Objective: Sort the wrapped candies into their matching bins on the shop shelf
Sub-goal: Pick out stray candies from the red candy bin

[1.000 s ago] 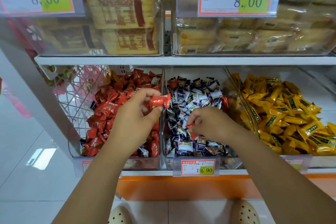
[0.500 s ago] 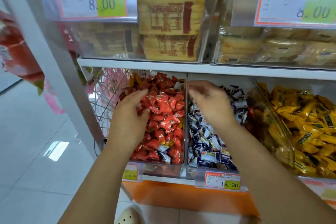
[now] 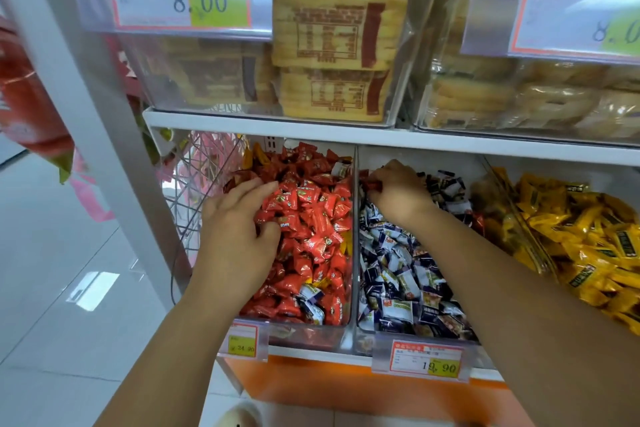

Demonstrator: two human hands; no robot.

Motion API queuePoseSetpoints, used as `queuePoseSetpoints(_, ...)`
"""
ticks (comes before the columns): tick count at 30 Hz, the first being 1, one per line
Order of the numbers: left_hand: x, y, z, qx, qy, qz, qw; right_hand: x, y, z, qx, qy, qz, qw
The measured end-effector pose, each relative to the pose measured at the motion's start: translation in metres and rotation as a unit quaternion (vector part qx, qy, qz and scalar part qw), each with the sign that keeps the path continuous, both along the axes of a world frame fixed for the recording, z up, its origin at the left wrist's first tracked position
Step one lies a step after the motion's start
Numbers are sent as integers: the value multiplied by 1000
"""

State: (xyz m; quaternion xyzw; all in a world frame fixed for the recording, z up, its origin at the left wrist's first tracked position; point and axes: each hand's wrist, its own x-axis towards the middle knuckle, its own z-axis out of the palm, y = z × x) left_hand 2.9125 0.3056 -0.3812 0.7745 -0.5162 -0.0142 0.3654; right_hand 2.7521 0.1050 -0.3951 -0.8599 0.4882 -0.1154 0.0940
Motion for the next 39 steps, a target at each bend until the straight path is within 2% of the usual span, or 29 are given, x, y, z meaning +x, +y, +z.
queuePoseSetpoints(5, -4, 5, 2, 3, 18, -10, 1000, -21, 5, 13, 79, -16, -20, 997)
queuePoseSetpoints(9, -5, 7, 3, -10, 23, -8, 1000, -17, 0, 20, 28, -108, -38, 993)
queuePoseSetpoints(11, -4, 6, 3, -18, 23, -10, 1000, -9, -4, 20, 37, -142, -19, 989)
queuePoseSetpoints(15, -3, 4, 0, -25, -3, -39, 999, 9, -18, 11, 92, -4, 3, 996)
queuePoseSetpoints(19, -7, 3, -4, -7, -15, -75, 997, 10, -23, 5, 91, 31, 2, 995)
queuePoseSetpoints(21, -7, 2, -5, -5, -13, -75, 997, 3, -21, 7, 111, -18, 8, 994)
queuePoseSetpoints(24, -8, 2, -4, -20, -5, -72, 997, -18, -15, 20, 179, -161, -5, 971)
queuePoseSetpoints(30, -6, 6, -3, -25, -11, -69, 997, -64, -9, 52, 259, -252, -37, 932)
queuePoseSetpoints(37, -12, 6, 0, -5, -13, -74, 997, -28, 33, 80, 253, -178, 51, 949)
queuePoseSetpoints(39, -12, 7, -1, -7, -10, -67, 998, -10, 39, 84, 280, -172, 94, 940)
